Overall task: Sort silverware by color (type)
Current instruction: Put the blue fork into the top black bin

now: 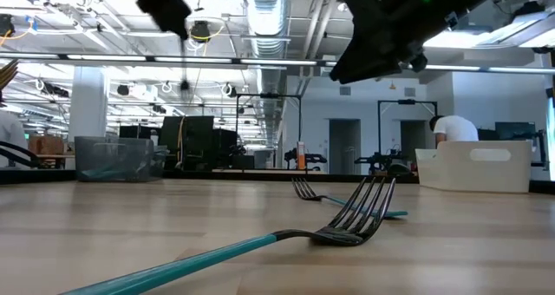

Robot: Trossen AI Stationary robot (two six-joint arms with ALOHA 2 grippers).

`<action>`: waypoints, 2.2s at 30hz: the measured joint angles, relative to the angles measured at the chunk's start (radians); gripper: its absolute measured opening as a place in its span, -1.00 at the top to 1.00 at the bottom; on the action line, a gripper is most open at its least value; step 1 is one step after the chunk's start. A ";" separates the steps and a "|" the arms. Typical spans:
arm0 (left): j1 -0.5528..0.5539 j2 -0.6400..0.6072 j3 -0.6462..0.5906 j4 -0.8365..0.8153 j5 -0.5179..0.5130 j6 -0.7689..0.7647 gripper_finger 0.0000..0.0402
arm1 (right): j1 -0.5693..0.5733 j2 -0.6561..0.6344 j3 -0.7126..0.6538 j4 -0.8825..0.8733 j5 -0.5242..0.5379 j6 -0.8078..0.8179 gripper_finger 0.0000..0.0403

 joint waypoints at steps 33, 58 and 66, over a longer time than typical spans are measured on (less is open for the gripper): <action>0.962 0.077 0.004 -0.303 0.940 0.349 0.99 | -0.042 0.001 -0.046 0.021 -0.085 0.053 0.34; 0.929 -0.055 -0.002 -0.148 0.961 0.239 0.11 | -0.014 0.244 0.064 -0.005 -0.347 0.316 0.34; 0.654 -0.248 -0.002 -0.075 1.012 0.131 0.12 | -0.003 0.392 0.268 -0.289 -0.346 0.409 0.33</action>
